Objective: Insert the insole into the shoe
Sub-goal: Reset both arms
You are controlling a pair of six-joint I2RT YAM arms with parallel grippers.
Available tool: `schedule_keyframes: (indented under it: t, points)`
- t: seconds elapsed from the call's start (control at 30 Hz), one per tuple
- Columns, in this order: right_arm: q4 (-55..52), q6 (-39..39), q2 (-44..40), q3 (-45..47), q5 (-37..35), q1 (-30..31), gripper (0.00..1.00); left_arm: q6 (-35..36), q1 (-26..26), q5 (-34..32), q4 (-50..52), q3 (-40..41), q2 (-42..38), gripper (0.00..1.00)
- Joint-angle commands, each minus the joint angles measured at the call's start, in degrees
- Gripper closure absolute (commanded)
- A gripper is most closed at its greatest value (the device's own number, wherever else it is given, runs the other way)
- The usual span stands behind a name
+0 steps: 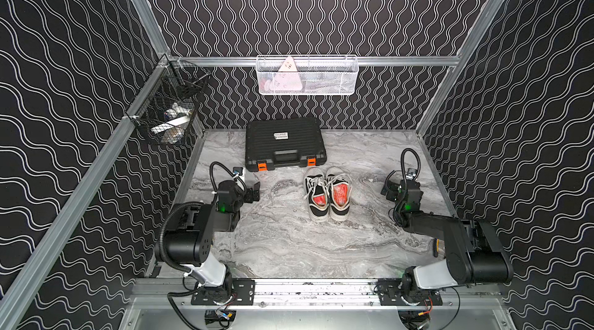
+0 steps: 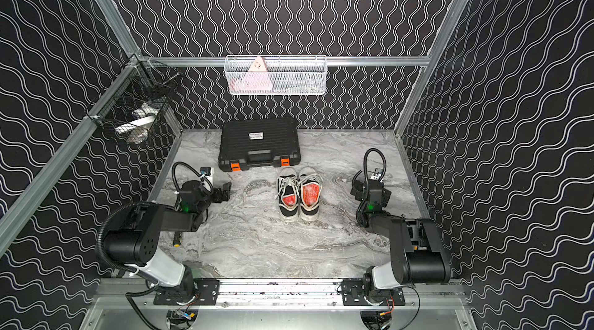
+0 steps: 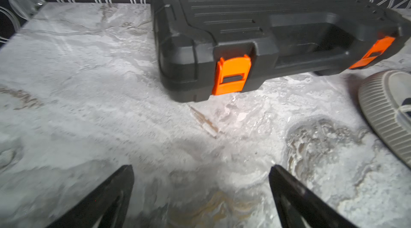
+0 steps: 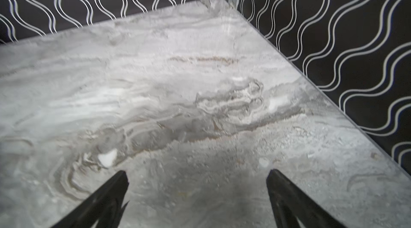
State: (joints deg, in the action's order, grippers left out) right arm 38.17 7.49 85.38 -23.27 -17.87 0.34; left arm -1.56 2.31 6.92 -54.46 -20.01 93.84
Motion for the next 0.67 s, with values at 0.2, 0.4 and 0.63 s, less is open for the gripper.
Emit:
schedule_keyframes:
  t: [0.2,0.4,0.63]
  points:
    - [19.43,-0.27,10.26,1.03,3.92,-1.31,0.0,2.88,-6.03,-13.68,-4.46,-1.04,0.72,0.0]
    - [20.14,-0.2,10.18,1.3,2.63,-1.22,0.0,2.69,-6.0,-13.68,-3.77,-1.29,0.64,0.0]
    - [20.69,-0.6,10.23,1.3,2.84,-1.13,0.0,2.43,-5.38,-12.54,-3.52,-1.44,0.64,0.0]
